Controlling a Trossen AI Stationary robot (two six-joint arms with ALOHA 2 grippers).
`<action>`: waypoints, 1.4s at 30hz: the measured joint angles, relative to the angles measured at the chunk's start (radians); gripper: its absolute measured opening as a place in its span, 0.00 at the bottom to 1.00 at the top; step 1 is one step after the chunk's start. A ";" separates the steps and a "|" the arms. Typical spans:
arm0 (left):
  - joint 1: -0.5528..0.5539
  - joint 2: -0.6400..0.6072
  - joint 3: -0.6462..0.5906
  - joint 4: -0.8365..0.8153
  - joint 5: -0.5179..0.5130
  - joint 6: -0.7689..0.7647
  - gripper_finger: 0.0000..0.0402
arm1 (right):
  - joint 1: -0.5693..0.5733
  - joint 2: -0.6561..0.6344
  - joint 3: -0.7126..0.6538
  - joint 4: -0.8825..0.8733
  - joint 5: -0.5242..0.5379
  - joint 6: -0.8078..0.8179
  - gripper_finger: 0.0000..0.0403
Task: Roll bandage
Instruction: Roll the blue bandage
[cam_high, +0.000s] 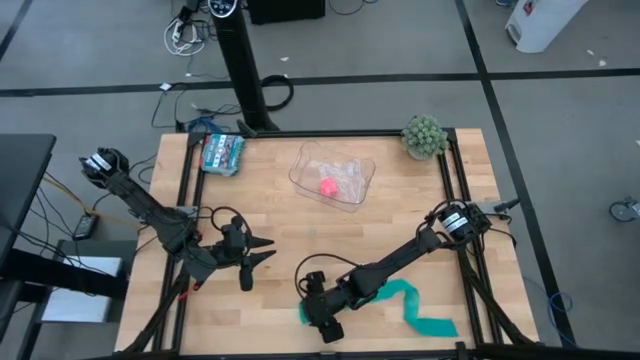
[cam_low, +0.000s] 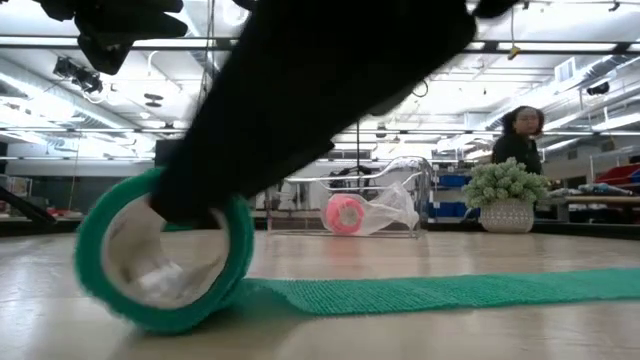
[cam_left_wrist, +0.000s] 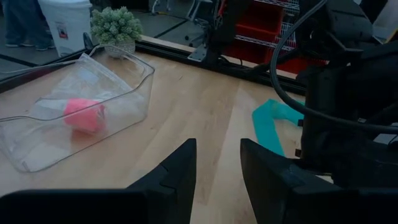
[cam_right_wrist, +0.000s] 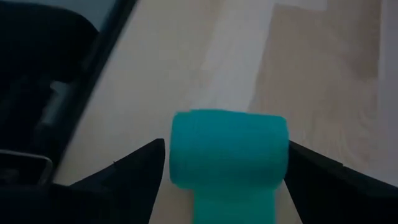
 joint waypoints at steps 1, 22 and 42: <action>0.000 0.000 0.000 0.000 -0.002 0.000 0.33 | 0.000 0.000 0.000 0.006 -0.009 0.000 0.76; 0.001 0.000 0.000 0.003 0.012 0.000 0.33 | -0.015 0.070 0.001 0.060 0.012 0.000 0.76; 0.001 0.000 0.000 0.002 0.012 0.000 0.33 | -0.016 0.067 0.000 0.058 0.034 -0.037 0.56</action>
